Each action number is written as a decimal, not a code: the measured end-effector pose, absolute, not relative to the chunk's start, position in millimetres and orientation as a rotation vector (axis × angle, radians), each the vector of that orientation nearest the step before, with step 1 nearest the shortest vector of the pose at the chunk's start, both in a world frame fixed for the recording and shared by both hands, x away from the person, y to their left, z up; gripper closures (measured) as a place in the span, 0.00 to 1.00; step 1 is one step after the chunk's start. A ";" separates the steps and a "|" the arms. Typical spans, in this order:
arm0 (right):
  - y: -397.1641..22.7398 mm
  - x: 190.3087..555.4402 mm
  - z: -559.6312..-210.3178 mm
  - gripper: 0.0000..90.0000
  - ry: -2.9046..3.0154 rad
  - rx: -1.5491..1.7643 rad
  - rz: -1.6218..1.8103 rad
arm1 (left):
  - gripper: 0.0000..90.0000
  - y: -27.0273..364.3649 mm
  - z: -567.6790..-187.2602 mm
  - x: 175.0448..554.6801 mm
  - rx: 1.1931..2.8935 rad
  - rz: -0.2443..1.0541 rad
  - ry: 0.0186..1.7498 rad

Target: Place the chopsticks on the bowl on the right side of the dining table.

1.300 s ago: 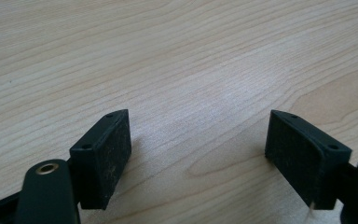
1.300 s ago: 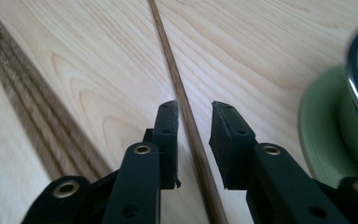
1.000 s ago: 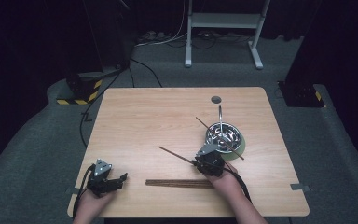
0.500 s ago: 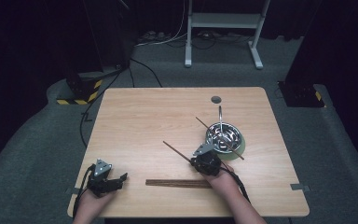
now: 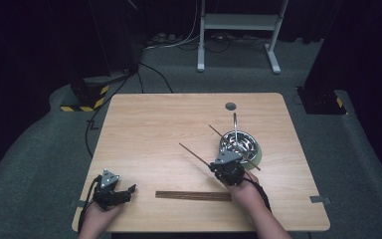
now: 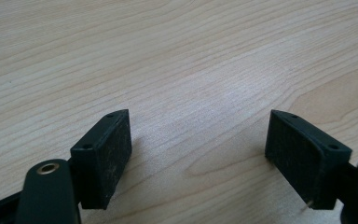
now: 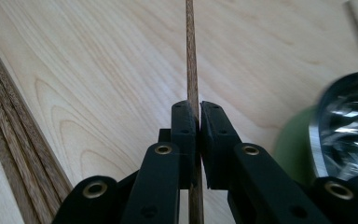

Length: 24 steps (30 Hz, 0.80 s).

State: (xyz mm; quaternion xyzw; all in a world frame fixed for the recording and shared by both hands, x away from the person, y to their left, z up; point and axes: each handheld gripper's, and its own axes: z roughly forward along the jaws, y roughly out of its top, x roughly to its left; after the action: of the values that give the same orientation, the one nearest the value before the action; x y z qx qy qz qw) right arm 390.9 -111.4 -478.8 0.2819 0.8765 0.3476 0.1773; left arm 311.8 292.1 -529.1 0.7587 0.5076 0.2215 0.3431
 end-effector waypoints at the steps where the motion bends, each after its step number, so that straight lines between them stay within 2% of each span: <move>1: -115.7 390.1 -474.9 0.93 2.471 0.793 0.982 | 0.25 292.1 -529.1 311.8 1.972 0.576 1.319; 7: -146.8 393.2 -457.3 0.93 2.387 0.851 0.967 | 0.25 292.1 -529.1 311.8 1.972 0.576 1.318; 13: -166.3 408.1 -453.8 0.93 2.360 0.921 0.924 | 0.25 292.1 -529.1 311.8 1.973 0.576 1.318; 24: -169.8 422.3 -460.6 0.93 2.364 0.953 0.848 | 0.25 292.3 -529.2 311.9 1.973 0.574 1.316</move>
State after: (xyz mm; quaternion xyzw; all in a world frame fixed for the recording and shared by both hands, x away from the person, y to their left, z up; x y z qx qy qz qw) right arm 422.3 -169.8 -460.6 0.3456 0.8574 0.3076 0.2257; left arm 311.9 292.3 -529.2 0.7593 0.5064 0.2211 0.3436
